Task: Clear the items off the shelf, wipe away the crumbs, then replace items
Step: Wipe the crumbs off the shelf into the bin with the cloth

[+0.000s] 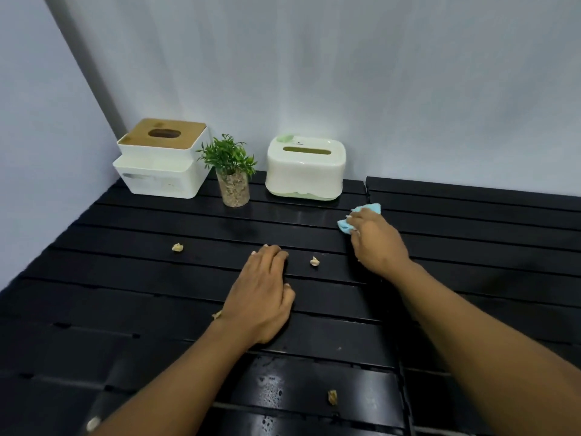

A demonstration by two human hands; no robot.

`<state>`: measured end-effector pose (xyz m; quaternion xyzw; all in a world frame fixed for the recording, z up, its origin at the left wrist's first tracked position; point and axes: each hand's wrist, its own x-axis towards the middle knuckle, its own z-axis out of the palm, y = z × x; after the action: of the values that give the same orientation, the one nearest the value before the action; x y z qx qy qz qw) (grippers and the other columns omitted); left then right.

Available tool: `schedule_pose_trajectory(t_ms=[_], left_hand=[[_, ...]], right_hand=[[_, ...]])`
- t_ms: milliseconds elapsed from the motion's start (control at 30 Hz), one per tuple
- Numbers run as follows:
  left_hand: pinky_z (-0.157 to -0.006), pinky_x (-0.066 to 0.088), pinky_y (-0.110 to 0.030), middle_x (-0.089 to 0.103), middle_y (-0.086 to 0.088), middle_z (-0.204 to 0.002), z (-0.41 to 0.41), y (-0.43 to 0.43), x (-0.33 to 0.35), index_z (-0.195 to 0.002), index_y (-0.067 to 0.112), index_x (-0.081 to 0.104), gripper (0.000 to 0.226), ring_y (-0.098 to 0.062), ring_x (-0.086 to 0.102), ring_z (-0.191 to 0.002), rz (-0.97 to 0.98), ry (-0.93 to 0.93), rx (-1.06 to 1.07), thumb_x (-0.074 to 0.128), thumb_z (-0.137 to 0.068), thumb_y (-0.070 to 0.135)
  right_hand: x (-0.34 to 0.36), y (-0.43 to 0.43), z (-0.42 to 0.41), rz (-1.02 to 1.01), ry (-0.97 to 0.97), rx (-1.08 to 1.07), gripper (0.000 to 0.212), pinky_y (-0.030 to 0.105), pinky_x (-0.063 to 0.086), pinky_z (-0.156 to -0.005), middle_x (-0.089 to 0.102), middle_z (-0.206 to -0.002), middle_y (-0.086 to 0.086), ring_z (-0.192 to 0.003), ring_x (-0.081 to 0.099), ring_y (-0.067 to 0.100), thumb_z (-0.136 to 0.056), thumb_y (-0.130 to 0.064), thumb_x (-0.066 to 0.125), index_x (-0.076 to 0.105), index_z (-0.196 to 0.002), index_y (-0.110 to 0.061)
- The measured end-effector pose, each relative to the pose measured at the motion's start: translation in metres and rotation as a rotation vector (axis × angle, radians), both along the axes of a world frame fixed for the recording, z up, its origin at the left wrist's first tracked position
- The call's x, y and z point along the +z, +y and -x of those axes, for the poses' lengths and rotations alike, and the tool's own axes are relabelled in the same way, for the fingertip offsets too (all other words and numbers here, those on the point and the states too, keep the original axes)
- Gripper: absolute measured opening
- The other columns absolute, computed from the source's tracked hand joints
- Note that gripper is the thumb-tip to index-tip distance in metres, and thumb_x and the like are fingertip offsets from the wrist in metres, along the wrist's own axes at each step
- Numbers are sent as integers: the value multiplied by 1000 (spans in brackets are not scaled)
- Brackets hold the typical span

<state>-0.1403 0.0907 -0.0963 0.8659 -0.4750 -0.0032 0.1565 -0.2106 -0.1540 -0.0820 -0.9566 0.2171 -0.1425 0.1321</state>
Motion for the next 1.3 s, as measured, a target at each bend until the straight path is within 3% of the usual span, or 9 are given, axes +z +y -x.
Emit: schedule_pose_trajectory(t_ms=[133,200,433,533,667,767,933,1100,1300], left_hand=[[-118,14,-34,28,-7,-150,-3,2,13,-144,10,27,57,-21,23,-140,-43,68,-37,29,-93,35],[-112,26,-34,32,-3,-148,-17,5,28,-145,15,25,53,-21,33,-133,-37,126,-32,35,-96,34],[-102,36,-37,44,-1,-137,-79,75,47,-139,20,38,43,-21,43,-125,-6,206,180,41,-97,31],[-100,37,-32,43,1,-137,-84,102,36,-140,20,37,44,-18,42,-125,5,222,153,42,-98,31],[-99,39,-32,42,4,-134,-80,105,32,-137,21,41,41,-16,43,-121,155,179,145,43,-97,30],[-103,36,-36,40,1,-138,-63,67,35,-135,20,44,42,-20,40,-124,257,186,112,47,-95,33],[-113,14,-53,12,-16,-156,-43,-20,30,-148,26,23,71,-42,11,-141,-75,137,275,43,-88,60],[-102,29,-49,34,-14,-142,-53,-25,23,-124,18,54,38,-37,37,-121,-185,-47,307,47,-90,32],[-102,37,-37,47,-7,-143,-110,47,51,-127,20,60,43,-29,48,-120,140,64,92,47,-86,26]], right_hand=[[4,23,-19,-98,21,190,35,32,38,-106,56,-136,-2,-130,45,15,-93,-14,49,61,-126,-16],[16,31,-32,-53,27,234,36,32,37,-107,54,-137,-1,-132,43,15,-94,-15,48,59,-128,-15],[36,119,-98,-77,69,336,28,44,46,-93,61,-122,11,-115,54,30,-92,-17,46,64,-111,-9],[13,157,-109,-189,82,377,36,39,36,-107,52,-138,10,-132,41,25,-97,-25,45,58,-127,-9],[17,158,-90,-379,-230,163,39,34,26,-114,44,-146,5,-137,35,19,-98,-26,37,58,-128,-11],[22,128,-62,-246,-263,48,33,32,37,-105,56,-132,4,-125,48,21,-92,-13,46,62,-121,-12],[11,77,-32,-74,-82,17,33,35,45,-89,62,-119,3,-113,54,24,-90,-9,45,64,-116,-15],[-7,63,-17,-117,-107,-12,31,28,39,-90,60,-126,1,-117,54,22,-95,-10,42,63,-117,-15],[-8,63,-15,-147,-125,-18,31,29,38,-89,61,-125,0,-117,54,21,-96,-16,39,64,-115,-18]])
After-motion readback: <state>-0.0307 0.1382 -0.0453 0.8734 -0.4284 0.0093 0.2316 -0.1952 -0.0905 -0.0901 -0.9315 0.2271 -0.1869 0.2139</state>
